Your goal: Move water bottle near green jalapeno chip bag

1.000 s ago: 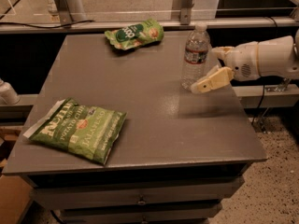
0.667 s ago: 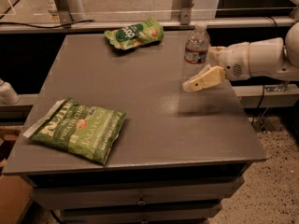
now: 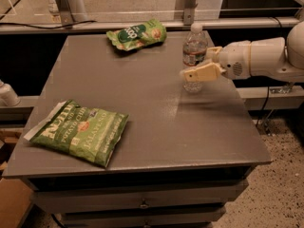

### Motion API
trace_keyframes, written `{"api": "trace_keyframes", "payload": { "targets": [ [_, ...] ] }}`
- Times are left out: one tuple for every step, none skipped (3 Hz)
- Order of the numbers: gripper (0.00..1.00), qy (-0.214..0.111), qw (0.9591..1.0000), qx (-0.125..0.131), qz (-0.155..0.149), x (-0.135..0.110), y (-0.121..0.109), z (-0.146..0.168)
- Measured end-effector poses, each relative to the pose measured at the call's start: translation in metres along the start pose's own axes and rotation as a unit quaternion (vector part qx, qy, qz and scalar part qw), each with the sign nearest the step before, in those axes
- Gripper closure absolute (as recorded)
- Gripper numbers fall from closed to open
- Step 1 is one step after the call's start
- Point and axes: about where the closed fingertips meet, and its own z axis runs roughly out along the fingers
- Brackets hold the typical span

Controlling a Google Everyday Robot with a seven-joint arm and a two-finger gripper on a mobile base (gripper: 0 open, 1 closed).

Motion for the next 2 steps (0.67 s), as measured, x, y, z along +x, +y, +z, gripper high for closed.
{"api": "trace_keyframes", "payload": {
  "targets": [
    [0.62, -0.015, 0.9998, 0.009, -0.004, -0.0078, -0.0053, -0.0122],
    [0.85, -0.015, 0.9999, 0.007, -0.004, -0.0085, -0.0045, -0.0105]
  ]
}}
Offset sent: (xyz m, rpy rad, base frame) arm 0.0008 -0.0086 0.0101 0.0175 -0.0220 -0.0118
